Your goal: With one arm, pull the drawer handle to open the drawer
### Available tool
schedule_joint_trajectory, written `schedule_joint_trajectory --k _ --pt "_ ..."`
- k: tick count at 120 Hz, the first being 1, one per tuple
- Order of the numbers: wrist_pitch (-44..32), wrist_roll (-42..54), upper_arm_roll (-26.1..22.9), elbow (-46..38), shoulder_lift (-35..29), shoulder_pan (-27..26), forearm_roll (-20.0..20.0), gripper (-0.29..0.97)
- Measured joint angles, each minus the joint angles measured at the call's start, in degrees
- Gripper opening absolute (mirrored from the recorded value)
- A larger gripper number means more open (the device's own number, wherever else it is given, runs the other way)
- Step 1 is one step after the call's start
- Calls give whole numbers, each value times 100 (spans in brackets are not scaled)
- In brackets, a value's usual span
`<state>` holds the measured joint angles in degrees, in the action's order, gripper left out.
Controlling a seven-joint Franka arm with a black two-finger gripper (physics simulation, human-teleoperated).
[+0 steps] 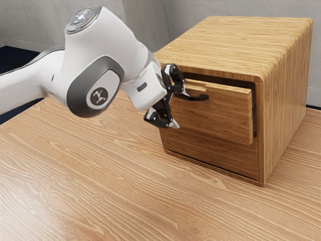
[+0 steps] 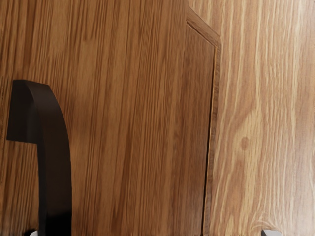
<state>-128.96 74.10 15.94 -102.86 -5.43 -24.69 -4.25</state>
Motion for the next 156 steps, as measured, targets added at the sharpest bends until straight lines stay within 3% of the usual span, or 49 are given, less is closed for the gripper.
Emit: schedule_joint_trajectory --k 10,33,62,76,104,127,156 --pt "0 -15 -10 -139 -172 16 -7 40" --pt "-1 -57 -26 -400 -384 -5 -19 51" --pt "4 -109 -66 -851 -932 -32 -79 31" --pt "2 -141 -92 -1125 -1173 -43 -104 40" --pt "14 -187 -113 -1459 -1571 -10 -165 31" --pt "3 -227 -192 -1584 -1645 49 -182 42" --pt "13 -289 -506 -1633 -1703 275 -89 39"
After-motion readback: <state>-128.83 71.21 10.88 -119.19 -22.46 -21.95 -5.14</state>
